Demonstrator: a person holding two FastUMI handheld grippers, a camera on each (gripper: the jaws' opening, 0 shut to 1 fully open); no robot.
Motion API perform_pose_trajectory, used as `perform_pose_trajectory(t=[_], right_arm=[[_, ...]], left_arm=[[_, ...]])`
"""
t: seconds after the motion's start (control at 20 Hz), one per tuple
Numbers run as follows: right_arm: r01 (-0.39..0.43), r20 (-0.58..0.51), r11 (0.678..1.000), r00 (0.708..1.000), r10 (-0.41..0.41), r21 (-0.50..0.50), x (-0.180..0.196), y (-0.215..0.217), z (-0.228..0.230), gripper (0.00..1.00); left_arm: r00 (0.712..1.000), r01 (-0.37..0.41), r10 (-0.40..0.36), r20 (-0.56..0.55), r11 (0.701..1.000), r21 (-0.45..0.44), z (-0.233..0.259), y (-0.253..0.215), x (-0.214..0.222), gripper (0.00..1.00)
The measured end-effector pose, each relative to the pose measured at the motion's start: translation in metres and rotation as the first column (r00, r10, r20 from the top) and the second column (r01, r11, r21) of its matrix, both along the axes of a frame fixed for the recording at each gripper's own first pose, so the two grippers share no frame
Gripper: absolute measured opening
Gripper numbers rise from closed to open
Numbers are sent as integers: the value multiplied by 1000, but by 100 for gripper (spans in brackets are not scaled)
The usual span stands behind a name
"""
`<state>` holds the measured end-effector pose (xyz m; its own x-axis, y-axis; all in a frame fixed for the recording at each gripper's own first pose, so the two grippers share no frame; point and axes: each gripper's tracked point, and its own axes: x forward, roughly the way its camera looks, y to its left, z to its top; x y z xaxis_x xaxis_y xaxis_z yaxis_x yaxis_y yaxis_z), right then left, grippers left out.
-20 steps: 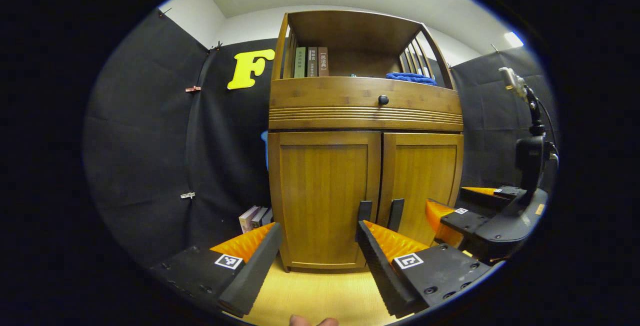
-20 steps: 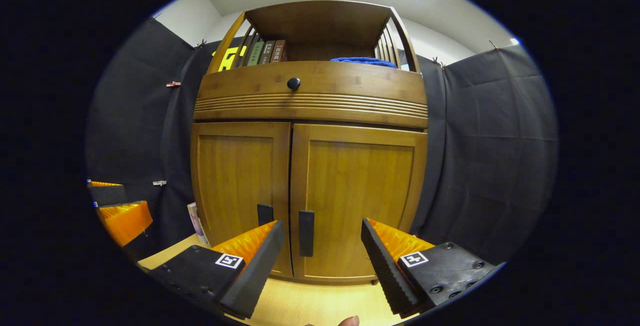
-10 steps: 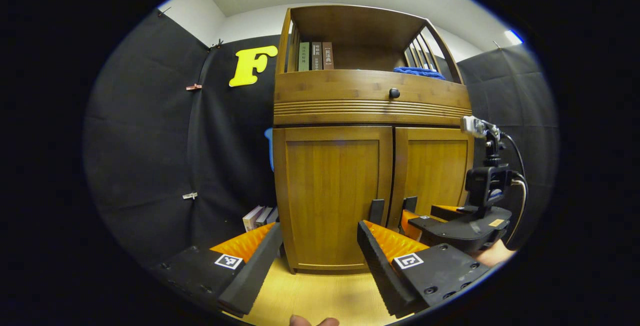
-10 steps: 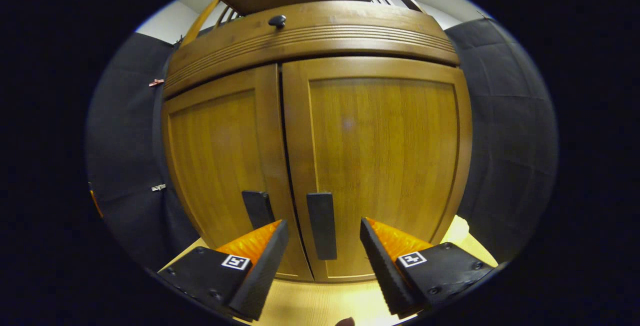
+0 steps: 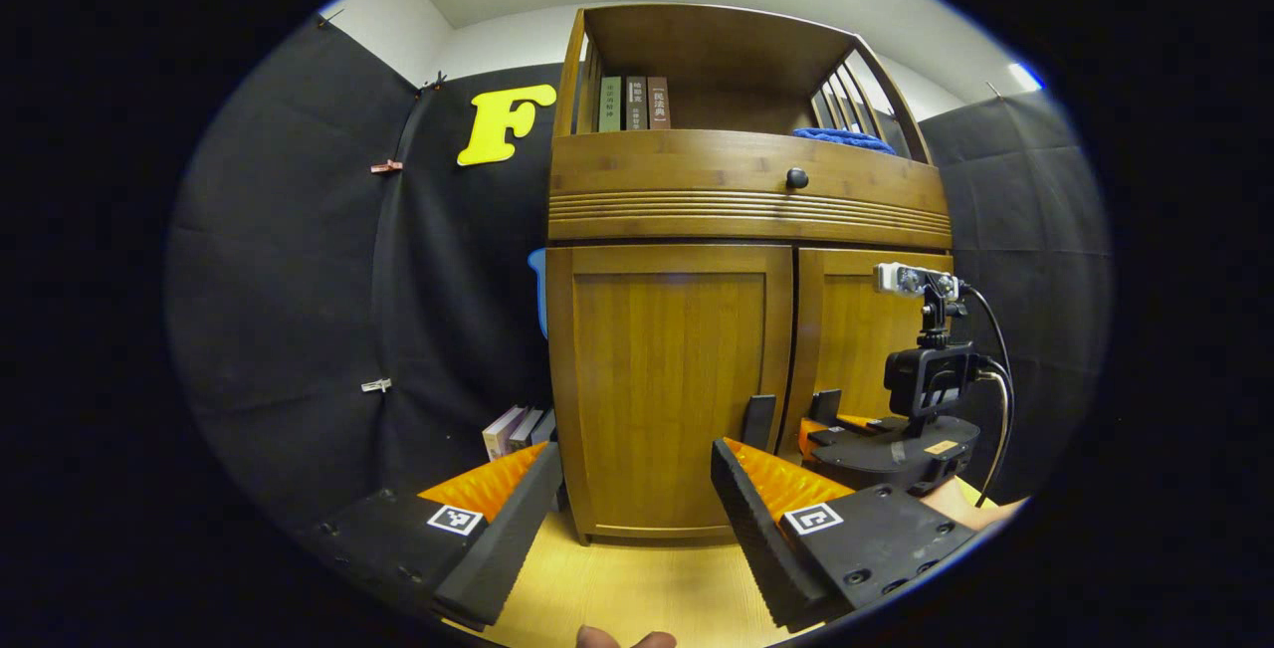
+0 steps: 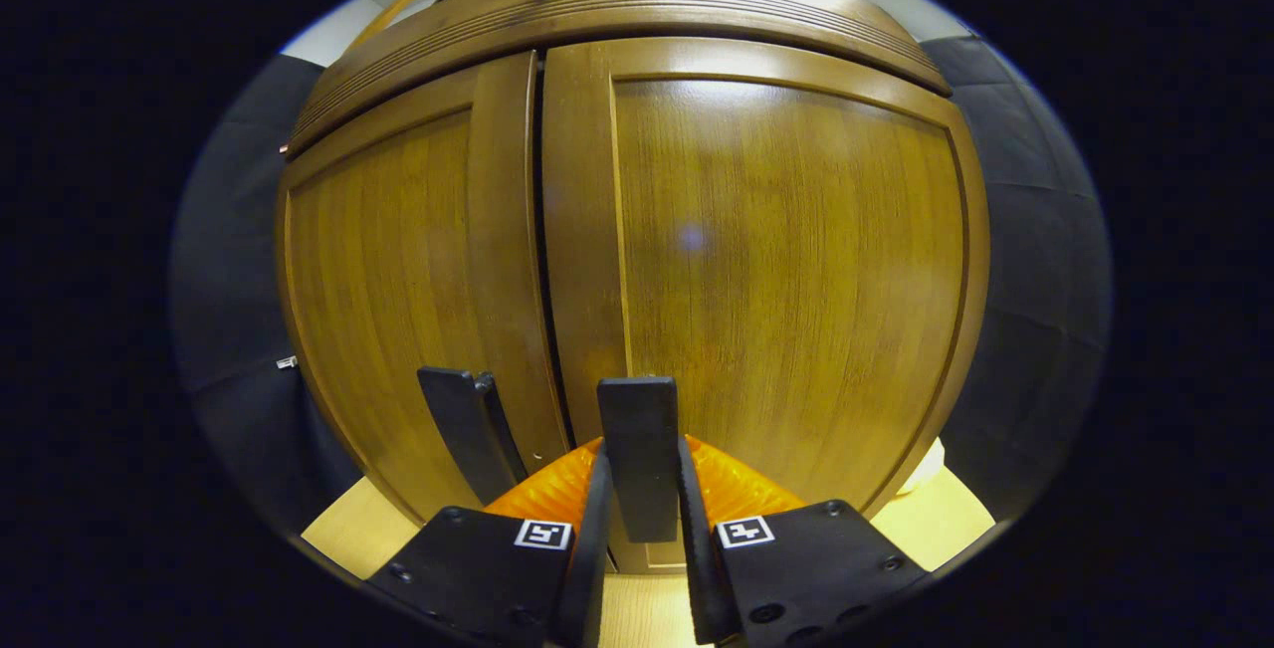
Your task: Open the right door of the double-door shoe cabinet with the right hand, and open the left door with the left hand.
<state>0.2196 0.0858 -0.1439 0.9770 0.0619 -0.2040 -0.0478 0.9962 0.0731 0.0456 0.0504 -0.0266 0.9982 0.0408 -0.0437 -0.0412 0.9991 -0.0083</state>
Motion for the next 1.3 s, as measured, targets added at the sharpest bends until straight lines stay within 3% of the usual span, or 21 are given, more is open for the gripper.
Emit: perform_pose_trajectory(t=[0.1, 0.15, 0.2, 0.4, 0.75, 1.3], right_arm=[[-6, -4, 1000, 1000, 6, -19, -3, -1, 1, 43], [-14, -8, 1000, 1000, 13, -17, -4, -2, 2, 29], [-23, -11, 1000, 1000, 22, -11, -9, -2, 3, 32], [-64, -10, 998, 998, 64, 1, -39, -8, 3, 29], [-125, -12, 992, 992, 125, 32, -97, -36, 5, 31], [-107, -16, 994, 994, 108, 35, -170, -104, 13, 31]], left_arm=[[1000, -7, 7, 0, 1000, -4, -1, 2, -2, 94], [1000, -13, 13, 1, 1000, -5, 0, 4, -4, 94], [1000, -17, 17, 4, 1000, -6, -1, 5, -6, 94], [1000, -30, 30, 5, 1000, -10, -1, 4, -13, 94], [1000, -29, 29, 3, 1000, -6, 0, -8, -32, 94], [1000, -15, 15, 3, 1000, -8, 1, -35, -53, 94]])
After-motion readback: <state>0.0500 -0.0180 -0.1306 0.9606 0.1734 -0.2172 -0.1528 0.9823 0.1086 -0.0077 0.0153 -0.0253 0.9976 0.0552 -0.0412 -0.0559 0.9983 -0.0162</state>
